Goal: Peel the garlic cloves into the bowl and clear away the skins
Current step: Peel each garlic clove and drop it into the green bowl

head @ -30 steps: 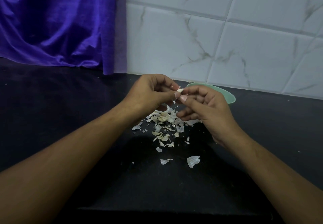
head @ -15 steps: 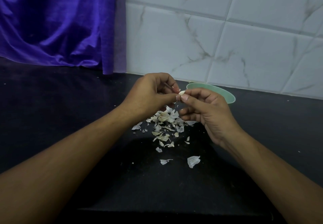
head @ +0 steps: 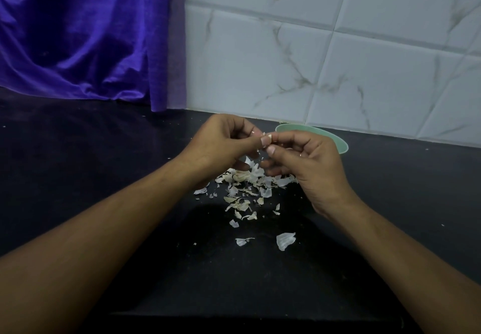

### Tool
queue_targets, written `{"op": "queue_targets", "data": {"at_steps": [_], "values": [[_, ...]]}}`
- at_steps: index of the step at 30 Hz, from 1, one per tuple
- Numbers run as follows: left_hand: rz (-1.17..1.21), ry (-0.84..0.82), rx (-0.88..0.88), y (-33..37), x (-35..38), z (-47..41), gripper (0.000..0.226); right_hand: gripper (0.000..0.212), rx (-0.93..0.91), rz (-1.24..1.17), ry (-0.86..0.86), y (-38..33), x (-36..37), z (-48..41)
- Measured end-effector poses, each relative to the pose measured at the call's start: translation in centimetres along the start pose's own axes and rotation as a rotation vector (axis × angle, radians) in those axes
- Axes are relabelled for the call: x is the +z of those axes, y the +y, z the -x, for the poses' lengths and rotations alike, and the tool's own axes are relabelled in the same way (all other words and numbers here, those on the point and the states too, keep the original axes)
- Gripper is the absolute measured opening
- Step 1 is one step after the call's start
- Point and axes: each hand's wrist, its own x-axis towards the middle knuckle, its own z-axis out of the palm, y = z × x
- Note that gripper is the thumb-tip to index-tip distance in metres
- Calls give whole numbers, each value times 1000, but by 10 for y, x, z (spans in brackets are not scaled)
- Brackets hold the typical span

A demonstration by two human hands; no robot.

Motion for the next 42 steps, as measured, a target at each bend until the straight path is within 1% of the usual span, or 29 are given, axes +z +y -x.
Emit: {"op": "queue_targets", "data": {"at_steps": [7, 14, 20, 25, 30, 33, 36, 39, 42], "values": [[47, -46, -34, 1, 0, -1, 18, 17, -54, 41, 24, 1, 1, -1], [-13, -65, -3, -1, -1, -1, 13, 12, -71, 102, 36, 3, 2, 0], [-56, -28, 30, -1, -1, -2, 16, 11, -63, 104, 42, 0, 3, 1], [-117, -35, 76, -3, -1, -3, 14, 14, -72, 136, 46, 1, 3, 1], [-165, -52, 106, -9, -2, -5, 7, 12, -96, 181, 65, 2, 3, 2], [-190, -57, 127, -10, 1, -4, 7, 14, -121, 229, 72, 3, 4, 2], [-163, -24, 123, -10, 4, -3, 10, 16, -124, 237, 94, 3, 3, 1], [-114, 1, 105, -8, 3, -3, 10, 13, -121, 223, 95, 3, 4, 1], [-122, 5, 100, -6, 2, -3, 14, 13, -112, 227, 91, 3, 4, 1]]}}
